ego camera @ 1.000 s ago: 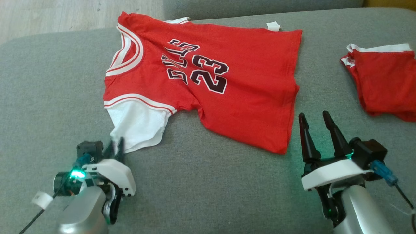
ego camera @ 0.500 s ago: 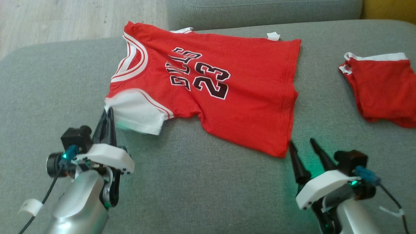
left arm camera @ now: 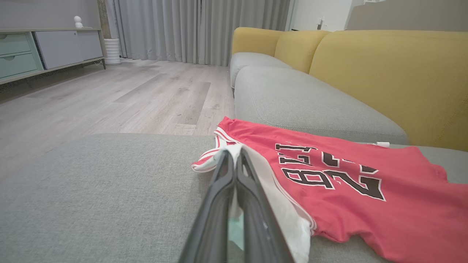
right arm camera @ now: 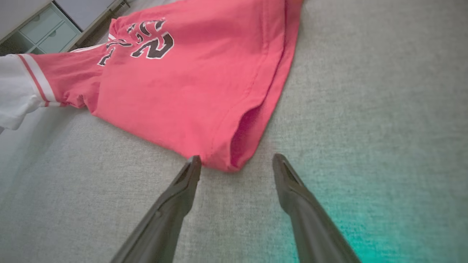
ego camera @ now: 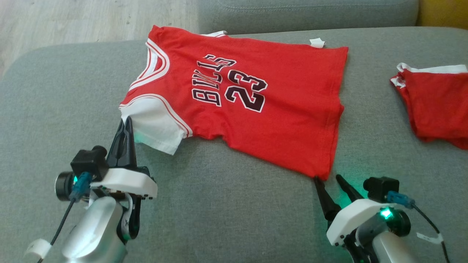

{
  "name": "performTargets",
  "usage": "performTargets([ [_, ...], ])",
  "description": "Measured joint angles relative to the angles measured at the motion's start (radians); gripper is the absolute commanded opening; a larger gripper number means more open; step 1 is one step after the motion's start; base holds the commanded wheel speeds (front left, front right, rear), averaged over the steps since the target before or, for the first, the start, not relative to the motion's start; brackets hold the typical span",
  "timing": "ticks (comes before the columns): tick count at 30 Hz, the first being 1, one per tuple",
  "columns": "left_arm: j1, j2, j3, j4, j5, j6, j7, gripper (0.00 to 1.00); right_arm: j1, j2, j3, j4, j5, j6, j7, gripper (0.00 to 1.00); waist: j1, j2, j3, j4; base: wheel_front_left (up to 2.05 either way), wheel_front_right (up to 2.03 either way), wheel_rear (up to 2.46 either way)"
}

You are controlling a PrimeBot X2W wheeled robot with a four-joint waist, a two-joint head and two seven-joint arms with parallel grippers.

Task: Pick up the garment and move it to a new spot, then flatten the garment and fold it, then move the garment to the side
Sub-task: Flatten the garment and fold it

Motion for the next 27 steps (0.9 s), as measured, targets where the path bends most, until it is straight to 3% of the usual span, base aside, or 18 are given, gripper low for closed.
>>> performTargets([
  [13, 0.000, -0.007, 0.003, -0.010, 0.011, -0.014, 0.000, 0.00, -0.068, 0.000, 0.010, 0.099, 0.062, 0.000, -0.015, 1.00, 0.0000, 0.0000, 0.015, 0.020, 0.00, 0.00, 0.00],
  [14, 0.000, -0.008, 0.004, -0.010, 0.012, -0.014, 0.000, 0.00, -0.072, 0.000, 0.012, 0.106, 0.062, 0.000, -0.015, 0.96, 0.0000, 0.0000, 0.015, 0.020, 0.00, 0.00, 0.00],
  [15, 0.000, -0.008, 0.005, -0.010, 0.016, -0.016, 0.000, 0.00, -0.075, 0.000, 0.014, 0.111, 0.062, 0.000, -0.015, 0.66, 0.0000, 0.0000, 0.015, 0.020, 0.00, 0.00, 0.00],
  [16, 0.000, -0.008, 0.006, -0.010, 0.017, -0.016, 0.000, 0.00, -0.080, 0.000, 0.015, 0.116, 0.063, 0.000, -0.015, 0.20, 0.0000, 0.0000, 0.015, 0.019, 0.00, 0.00, 0.00],
  [17, 0.000, -0.009, 0.007, -0.010, 0.017, -0.016, 0.000, 0.00, -0.084, -0.001, 0.017, 0.120, 0.068, 0.000, -0.015, 0.00, 0.0000, 0.0000, 0.015, 0.018, 0.00, 0.00, 0.00],
  [27, 0.006, -0.009, 0.028, -0.011, 0.014, -0.018, 0.000, 0.00, -0.085, -0.002, 0.041, 0.096, 0.066, 0.000, -0.042, 0.00, 0.0001, 0.0000, -0.016, 0.000, 0.00, 0.00, 0.00],
])
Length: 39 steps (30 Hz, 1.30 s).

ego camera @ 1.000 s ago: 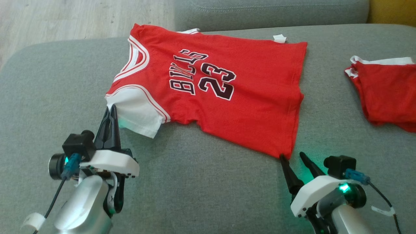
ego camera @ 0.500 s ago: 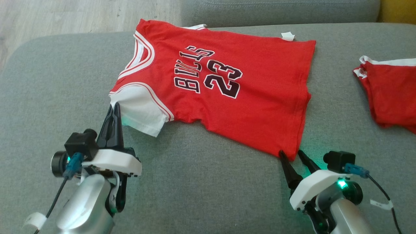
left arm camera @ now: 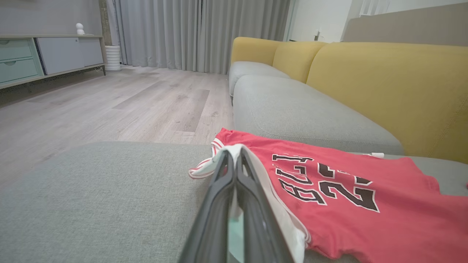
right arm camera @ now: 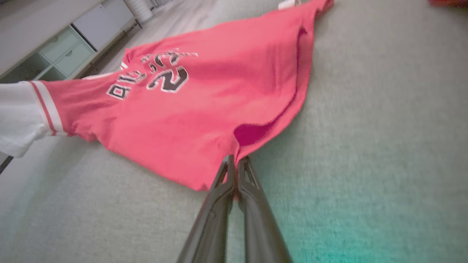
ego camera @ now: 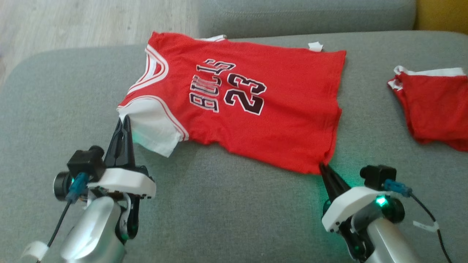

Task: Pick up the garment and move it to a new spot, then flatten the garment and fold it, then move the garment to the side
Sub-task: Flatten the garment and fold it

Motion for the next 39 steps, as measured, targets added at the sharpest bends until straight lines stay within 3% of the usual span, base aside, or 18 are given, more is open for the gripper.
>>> performTargets([
  [6, 0.042, 0.003, 0.040, -0.057, -0.020, -0.008, 0.000, 0.00, -0.006, -0.014, 0.000, -0.135, -0.032, 0.000, -0.025, 0.00, -0.0001, 0.0000, -0.040, -0.010, 0.00, 0.00, 0.00],
  [9, 0.045, 0.002, 0.079, -0.125, -0.062, -0.026, 0.000, 0.00, -0.034, -0.058, -0.004, -0.225, -0.037, 0.000, -0.030, 0.00, -0.0001, 0.0000, -0.061, -0.015, 0.00, 0.00, 0.00],
  [17, 0.025, 0.030, 0.147, -0.412, -0.079, -0.023, -0.003, 0.00, -0.189, -0.186, -0.016, -0.467, -0.068, 0.000, -0.040, 0.00, -0.0001, 0.0000, -0.114, -0.026, 0.00, 0.00, 0.00],
  [23, -0.032, 0.051, 0.202, -0.684, -0.077, 0.034, 0.004, 0.00, -0.234, -0.243, -0.025, -0.624, -0.087, 0.000, -0.024, 0.00, -0.0002, 0.0000, -0.136, -0.032, 0.00, 0.00, 0.00],
  [29, -0.059, 0.071, 0.248, -0.889, -0.077, 0.103, 0.086, 0.00, -0.234, -0.245, -0.071, -0.765, -0.110, 0.000, 0.037, 0.00, -0.0002, 0.0000, -0.140, -0.044, 0.00, 0.00, 0.00],
  [34, -0.100, 0.094, 0.263, -0.932, -0.077, 0.136, 0.143, 0.00, -0.233, -0.242, -0.089, -0.812, -0.122, 0.000, 0.084, 0.00, -0.0002, 0.0000, -0.125, -0.051, 0.00, 0.00, 0.00],
  [39, -0.138, 0.120, 0.272, -0.843, -0.097, 0.140, 0.213, 0.00, -0.235, -0.217, -0.112, -0.796, -0.110, 0.000, 0.139, 0.00, -0.0002, 0.0000, -0.078, -0.057, 0.00, 0.00, 0.00],
])
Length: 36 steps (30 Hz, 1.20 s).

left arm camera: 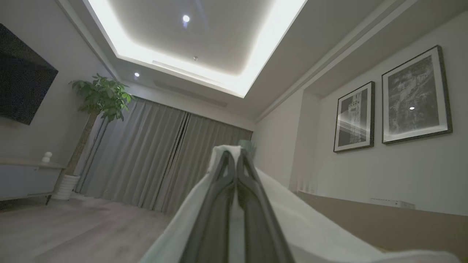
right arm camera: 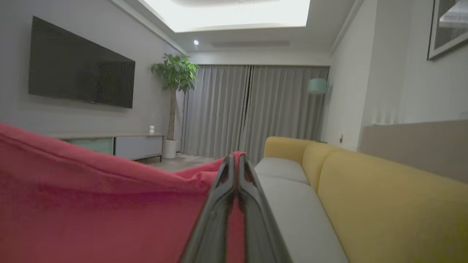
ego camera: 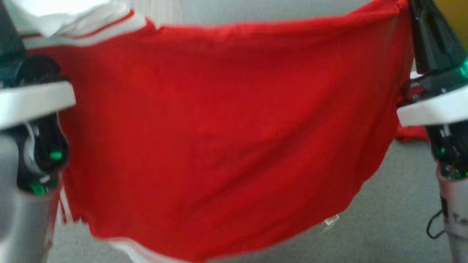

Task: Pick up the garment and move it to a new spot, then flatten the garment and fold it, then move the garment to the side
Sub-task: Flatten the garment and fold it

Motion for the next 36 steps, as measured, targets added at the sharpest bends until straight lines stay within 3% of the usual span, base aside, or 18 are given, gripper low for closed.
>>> performTargets([
  [5, -0.137, 0.011, -0.012, 0.213, -0.032, -0.055, 0.030, 0.00, -0.107, -0.018, 0.028, 0.120, 0.005, 0.000, 0.058, 0.00, 0.0002, 0.0000, 0.092, 0.004, 0.00, 0.00, 0.00],
  [7, -0.300, 0.018, -0.025, 0.392, -0.030, -0.111, 0.033, 0.00, -0.270, -0.019, 0.051, 0.244, 0.036, 0.000, 0.079, 0.00, 0.0005, -0.0001, 0.162, 0.011, 0.00, 0.00, 0.00],
  [9, -0.413, 0.016, -0.035, 0.510, -0.016, -0.141, 0.015, 0.00, -0.396, -0.031, 0.076, 0.348, 0.046, 0.000, 0.081, 0.00, 0.0005, -0.0001, 0.209, 0.018, 0.00, 0.00, 0.00],
  [14, -0.658, -0.007, -0.029, 0.742, 0.005, -0.195, -0.090, 0.00, -0.718, -0.068, 0.127, 0.599, 0.016, 0.000, -0.037, 0.00, 0.0007, -0.0001, 0.315, 0.043, 0.00, 0.00, 0.00],
  [18, -0.759, -0.044, -0.032, 0.875, 0.005, -0.244, -0.160, 0.00, -0.865, -0.068, 0.116, 0.766, -0.033, 0.000, -0.154, 0.00, 0.0006, -0.0002, 0.372, 0.071, 0.00, 0.00, 0.00],
  [23, -0.747, -0.092, -0.052, 0.988, 0.010, -0.307, -0.204, 0.00, -0.835, -0.060, 0.157, 0.937, -0.046, 0.000, -0.216, 0.00, 0.0004, -0.0001, 0.402, 0.105, 0.00, 0.00, 0.00],
  [28, -0.614, -0.128, -0.090, 1.055, 0.045, -0.352, -0.216, 0.00, -0.721, -0.063, 0.240, 1.058, -0.017, 0.000, -0.234, 0.00, 0.0001, -0.0001, 0.392, 0.120, 0.00, 0.00, 0.00],
  [36, -0.351, -0.141, -0.102, 1.064, 0.083, -0.387, -0.216, 0.00, -0.567, -0.107, 0.417, 1.117, 0.112, 0.000, -0.165, 0.00, 0.0000, -0.0001, 0.320, 0.123, 0.00, 0.00, 0.00],
])
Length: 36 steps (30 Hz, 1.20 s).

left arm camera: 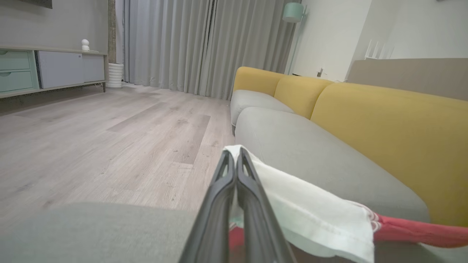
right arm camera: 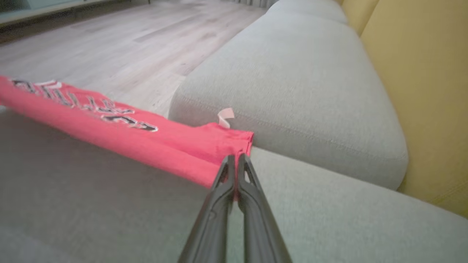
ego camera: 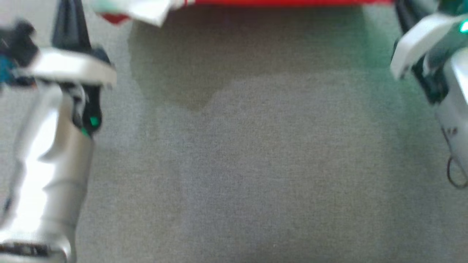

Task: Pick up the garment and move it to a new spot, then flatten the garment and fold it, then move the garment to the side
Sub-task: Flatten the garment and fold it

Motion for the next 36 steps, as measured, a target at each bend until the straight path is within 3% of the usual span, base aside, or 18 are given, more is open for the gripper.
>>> performTargets([
  [8, 0.254, 0.018, -0.030, -0.068, 0.011, -0.012, 0.000, 0.00, 0.151, -0.083, 0.171, -0.098, 0.185, 0.000, 0.136, 0.00, -0.0002, 0.0000, -0.110, -0.011, 0.00, 0.00, 0.00],
  [14, 0.411, 0.046, -0.073, -0.161, 0.016, -0.014, 0.037, 0.00, 0.257, -0.160, 0.245, -0.193, 0.298, 0.000, 0.204, 0.00, -0.0002, 0.0000, -0.189, -0.018, 0.00, 0.00, 0.00],
  [36, 0.845, 0.169, -0.118, -0.574, -0.002, 0.100, 0.236, 0.00, 0.512, -0.271, 0.343, -0.428, 0.484, 0.000, 0.357, 0.00, -0.0001, 0.0001, -0.366, -0.046, 0.00, 0.00, 0.00],
])
